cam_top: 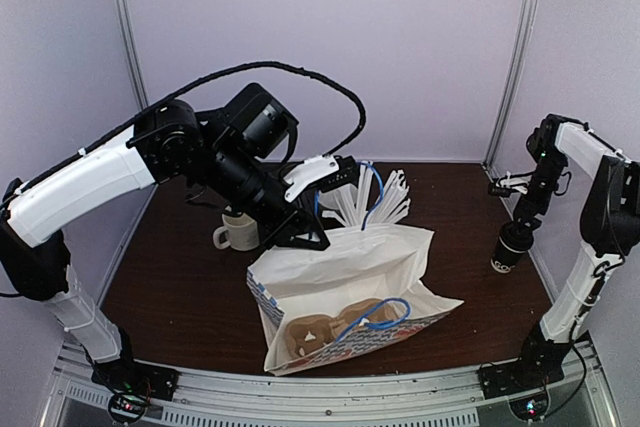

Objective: Pack the takeout coffee

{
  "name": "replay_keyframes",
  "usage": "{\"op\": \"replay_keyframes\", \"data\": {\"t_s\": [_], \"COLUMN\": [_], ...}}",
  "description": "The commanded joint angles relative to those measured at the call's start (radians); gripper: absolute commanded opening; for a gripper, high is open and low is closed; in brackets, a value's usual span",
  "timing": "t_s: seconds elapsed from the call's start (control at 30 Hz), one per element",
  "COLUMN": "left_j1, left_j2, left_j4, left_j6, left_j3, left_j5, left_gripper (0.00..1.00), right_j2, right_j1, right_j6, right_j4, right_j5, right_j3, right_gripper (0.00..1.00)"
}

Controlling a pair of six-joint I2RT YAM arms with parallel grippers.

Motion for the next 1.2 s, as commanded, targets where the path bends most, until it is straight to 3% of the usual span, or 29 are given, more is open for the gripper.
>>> {"op": "replay_keyframes", "data": {"t_s": [0.0, 0.53, 0.8, 1.17], "left_j1": [0.006, 0.005, 0.005, 0.005], "left_j2": [0.0, -0.002, -0.002, 0.0], "left_j4": [0.047, 0.047, 0.046, 0.047], "left_j6": [0.006, 0.004, 0.001, 0.002], "left_j3": [-0.004, -0.007, -0.009, -0.015], "left_j5": [0.011, 0.029, 0.039, 0.045], "left_gripper": [0.0, 0.0, 0.0, 0.0], "right_j2": [0.01, -0.029, -0.001, 0.031], "right_j1": [0.012, 0.035, 0.034, 0.034], "right_j6": [-0.006, 0.003, -0.004, -0.005], "right_j4": [-0.009, -0.021, 0.018, 0.022], "right_j5": [0.021, 0.05, 0.084, 0.081], "right_j3": [0.011, 0.024, -0.002, 0.015], "right_gripper": [0.85, 0.83, 0.97, 0.91]}}
